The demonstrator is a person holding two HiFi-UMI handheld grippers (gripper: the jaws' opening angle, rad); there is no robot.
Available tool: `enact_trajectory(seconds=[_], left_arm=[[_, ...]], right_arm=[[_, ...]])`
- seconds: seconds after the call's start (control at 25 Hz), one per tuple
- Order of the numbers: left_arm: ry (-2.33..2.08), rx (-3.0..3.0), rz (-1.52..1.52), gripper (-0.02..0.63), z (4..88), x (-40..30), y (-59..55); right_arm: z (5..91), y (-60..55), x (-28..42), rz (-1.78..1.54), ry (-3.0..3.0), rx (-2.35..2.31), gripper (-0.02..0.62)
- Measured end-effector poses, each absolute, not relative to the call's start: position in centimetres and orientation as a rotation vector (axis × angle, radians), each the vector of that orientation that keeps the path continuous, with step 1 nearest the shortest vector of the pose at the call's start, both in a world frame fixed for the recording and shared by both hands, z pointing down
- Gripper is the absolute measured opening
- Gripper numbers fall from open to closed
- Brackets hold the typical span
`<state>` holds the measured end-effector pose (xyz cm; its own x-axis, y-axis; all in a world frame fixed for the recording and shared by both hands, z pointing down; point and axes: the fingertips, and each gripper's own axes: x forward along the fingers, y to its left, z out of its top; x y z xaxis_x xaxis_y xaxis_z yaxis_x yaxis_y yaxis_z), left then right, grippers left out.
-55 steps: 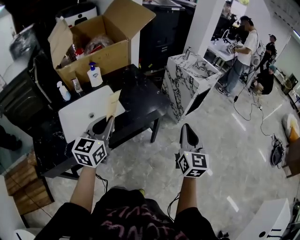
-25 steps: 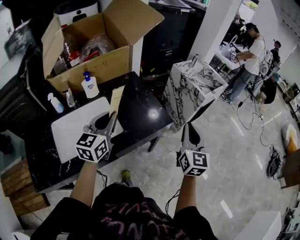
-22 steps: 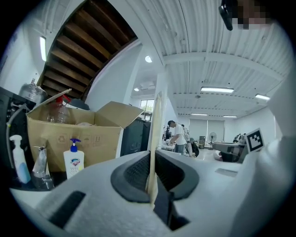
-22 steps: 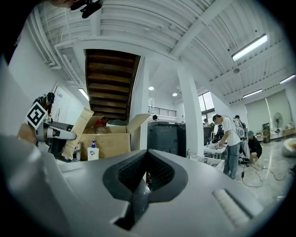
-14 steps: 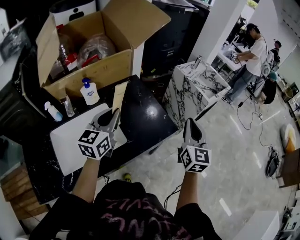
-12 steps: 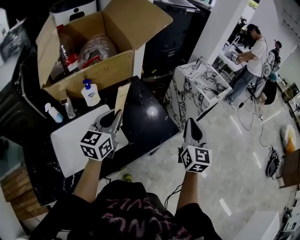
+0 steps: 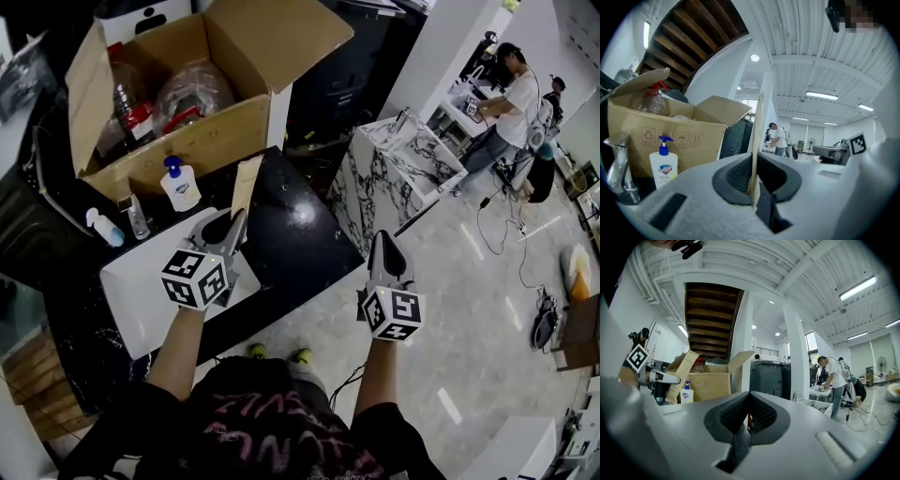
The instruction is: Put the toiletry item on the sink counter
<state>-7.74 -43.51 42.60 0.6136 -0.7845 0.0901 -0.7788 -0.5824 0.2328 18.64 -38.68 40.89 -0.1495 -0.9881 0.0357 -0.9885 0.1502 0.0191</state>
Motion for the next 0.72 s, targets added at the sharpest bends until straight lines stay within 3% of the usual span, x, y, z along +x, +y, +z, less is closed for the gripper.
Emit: enact_trajectory(seconds=[0.72], left_arm=[[-1.314,2.506,0.134,0.029,47.4,-4.1,-47.5]], right_arm=[[42.6,-43.6,21.8,0.044,-2.410,1.962,0.008]])
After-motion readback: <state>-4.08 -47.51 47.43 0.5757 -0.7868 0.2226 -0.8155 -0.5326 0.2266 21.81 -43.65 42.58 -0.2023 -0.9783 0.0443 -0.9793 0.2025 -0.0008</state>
